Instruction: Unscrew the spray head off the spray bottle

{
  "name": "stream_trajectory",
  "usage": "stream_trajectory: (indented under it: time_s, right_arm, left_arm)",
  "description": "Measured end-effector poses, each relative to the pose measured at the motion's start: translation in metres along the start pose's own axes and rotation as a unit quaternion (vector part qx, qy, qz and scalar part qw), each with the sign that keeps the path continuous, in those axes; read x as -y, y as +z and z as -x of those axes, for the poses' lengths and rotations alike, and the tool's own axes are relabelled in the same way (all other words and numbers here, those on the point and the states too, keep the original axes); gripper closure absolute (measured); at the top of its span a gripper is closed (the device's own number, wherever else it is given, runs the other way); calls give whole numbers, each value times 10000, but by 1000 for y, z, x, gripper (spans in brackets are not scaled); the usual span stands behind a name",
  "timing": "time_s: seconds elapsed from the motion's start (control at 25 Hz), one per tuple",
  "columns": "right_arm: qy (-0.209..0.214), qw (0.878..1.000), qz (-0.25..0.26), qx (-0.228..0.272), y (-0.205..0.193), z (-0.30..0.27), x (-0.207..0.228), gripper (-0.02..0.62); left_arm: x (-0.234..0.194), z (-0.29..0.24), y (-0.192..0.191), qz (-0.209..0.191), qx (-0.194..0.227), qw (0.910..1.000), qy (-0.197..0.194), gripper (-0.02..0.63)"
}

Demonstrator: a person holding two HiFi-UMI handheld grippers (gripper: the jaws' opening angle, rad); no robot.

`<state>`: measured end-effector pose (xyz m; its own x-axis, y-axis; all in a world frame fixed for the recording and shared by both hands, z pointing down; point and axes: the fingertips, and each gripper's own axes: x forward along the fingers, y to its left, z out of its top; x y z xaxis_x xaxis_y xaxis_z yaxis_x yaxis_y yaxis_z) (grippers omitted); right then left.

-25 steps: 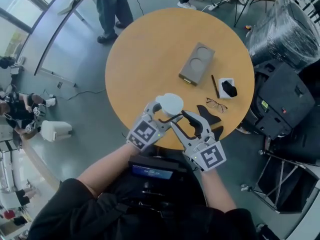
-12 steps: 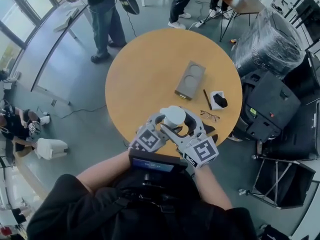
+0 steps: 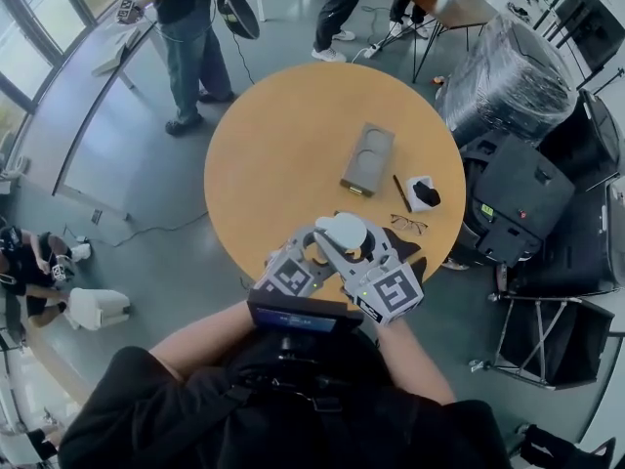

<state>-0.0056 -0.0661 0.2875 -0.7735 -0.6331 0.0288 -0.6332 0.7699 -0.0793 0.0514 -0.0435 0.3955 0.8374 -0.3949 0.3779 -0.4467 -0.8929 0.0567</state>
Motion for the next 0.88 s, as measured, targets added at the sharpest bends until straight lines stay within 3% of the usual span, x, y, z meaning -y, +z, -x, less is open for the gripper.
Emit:
stream_trajectory:
  time_s: [0.32,0.64,0.72,0.88]
  right_arm:
    - [454,9988,45,148,8,7,-28,408]
    - [1189,9925,-38,299,21,11,-41,408]
    - [1507,9881,-72,314,25,14,-46,408]
    - [2424,9697,-267,144,31,23,-66,420]
  left_arm:
    - [18,23,2,-368,413,9958,-725,302]
    - [28,37,11,-557,532,9868,-1422,304]
    - [33,40,12,-568,594,9807,-1777,304]
    - [56,54,14,-479,587,9562,-2827,305]
